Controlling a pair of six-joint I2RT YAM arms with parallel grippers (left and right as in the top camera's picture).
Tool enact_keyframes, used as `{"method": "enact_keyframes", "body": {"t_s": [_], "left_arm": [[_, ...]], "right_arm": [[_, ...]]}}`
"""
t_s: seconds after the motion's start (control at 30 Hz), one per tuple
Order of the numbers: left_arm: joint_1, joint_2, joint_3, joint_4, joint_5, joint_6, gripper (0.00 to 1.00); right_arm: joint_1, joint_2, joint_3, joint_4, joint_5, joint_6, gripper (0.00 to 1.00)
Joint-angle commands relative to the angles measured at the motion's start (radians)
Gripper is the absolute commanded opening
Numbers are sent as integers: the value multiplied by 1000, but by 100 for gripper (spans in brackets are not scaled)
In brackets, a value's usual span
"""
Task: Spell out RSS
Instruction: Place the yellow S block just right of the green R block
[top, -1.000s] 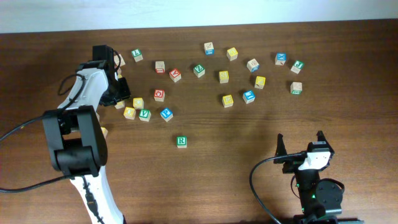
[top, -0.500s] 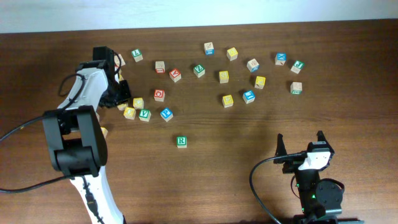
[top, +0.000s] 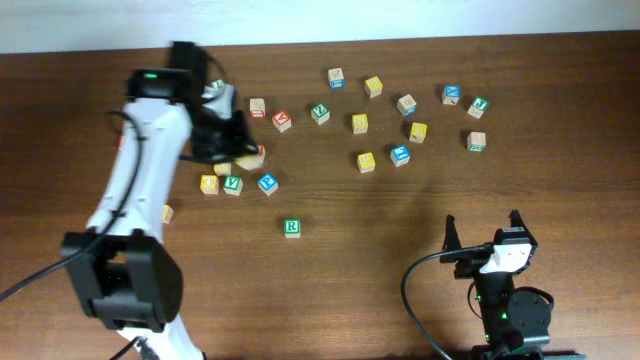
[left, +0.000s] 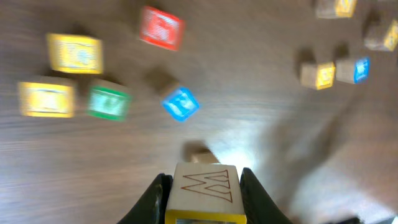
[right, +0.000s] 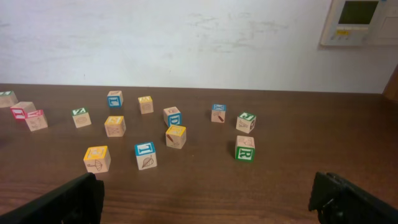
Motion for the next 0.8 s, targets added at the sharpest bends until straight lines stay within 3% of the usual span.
{"method": "enact_keyframes", "body": {"t_s": [0.0,0.17,0.3,0.5,0.57,0.77], "left_arm": [[-230,2,-97,7,-100,-199,22],[-586,2,-296,207,-364,-540,23],[-656,2,-363,260,-532,-688,25],[-651,8,-422,333,-572,-663,26],[-650,31,-452,391,-575,-516,25],[-640,59,-472,424,-575,-454,25]], "right_arm": [[-5,-6,-7,-5,-2,4,98],[-5,-6,-7,-5,-2,4,98],[-5,-6,-7,-5,-2,4,98],[-5,-6,-7,-5,-2,4,98],[-5,-6,-7,-5,-2,4,98],[-5,-6,-7,-5,-2,4,98]]}}
